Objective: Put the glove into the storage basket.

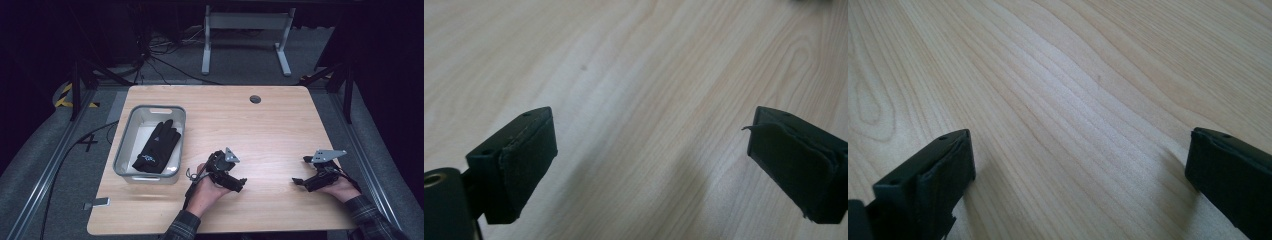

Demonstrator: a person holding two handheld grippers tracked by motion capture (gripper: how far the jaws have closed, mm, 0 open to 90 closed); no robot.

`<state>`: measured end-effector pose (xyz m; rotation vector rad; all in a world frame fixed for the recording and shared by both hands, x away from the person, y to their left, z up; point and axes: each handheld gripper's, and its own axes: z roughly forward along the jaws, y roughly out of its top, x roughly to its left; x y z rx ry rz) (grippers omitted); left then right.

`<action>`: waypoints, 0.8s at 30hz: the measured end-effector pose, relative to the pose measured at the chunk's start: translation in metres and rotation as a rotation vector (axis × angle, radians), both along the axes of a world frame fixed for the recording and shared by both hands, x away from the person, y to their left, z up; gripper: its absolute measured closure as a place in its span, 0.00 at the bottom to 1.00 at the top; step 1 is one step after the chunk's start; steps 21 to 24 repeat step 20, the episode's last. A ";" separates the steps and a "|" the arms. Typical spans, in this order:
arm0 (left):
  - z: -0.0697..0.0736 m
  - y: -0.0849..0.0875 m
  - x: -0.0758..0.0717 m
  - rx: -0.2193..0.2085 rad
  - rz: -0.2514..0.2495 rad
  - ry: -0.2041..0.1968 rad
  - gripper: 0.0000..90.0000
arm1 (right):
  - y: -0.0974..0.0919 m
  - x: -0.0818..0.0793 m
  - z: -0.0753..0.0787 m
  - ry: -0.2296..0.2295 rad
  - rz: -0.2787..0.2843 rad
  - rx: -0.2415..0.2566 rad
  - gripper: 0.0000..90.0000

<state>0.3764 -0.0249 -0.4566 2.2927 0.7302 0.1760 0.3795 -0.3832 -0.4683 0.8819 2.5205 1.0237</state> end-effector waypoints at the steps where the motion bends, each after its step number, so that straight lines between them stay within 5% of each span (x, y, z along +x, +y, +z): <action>1: -0.003 -0.003 0.000 0.018 -0.006 0.003 0.05 | 0.000 0.000 0.000 -0.001 0.000 0.000 0.00; 4: -0.008 -0.008 -0.002 0.037 -0.011 0.006 0.03 | 0.000 0.000 0.000 0.000 0.000 0.000 0.00; 7: -0.014 -0.015 -0.007 0.063 -0.022 -0.034 0.00 | 0.000 0.000 0.000 -0.001 0.001 0.000 0.00; 11: -0.018 -0.014 -0.008 0.018 -0.035 -0.062 0.00 | 0.000 0.000 0.000 0.000 0.000 0.000 0.00; 24: -0.019 -0.014 -0.010 0.016 -0.016 -0.067 0.00 | 0.000 0.000 0.000 0.000 0.001 0.000 0.00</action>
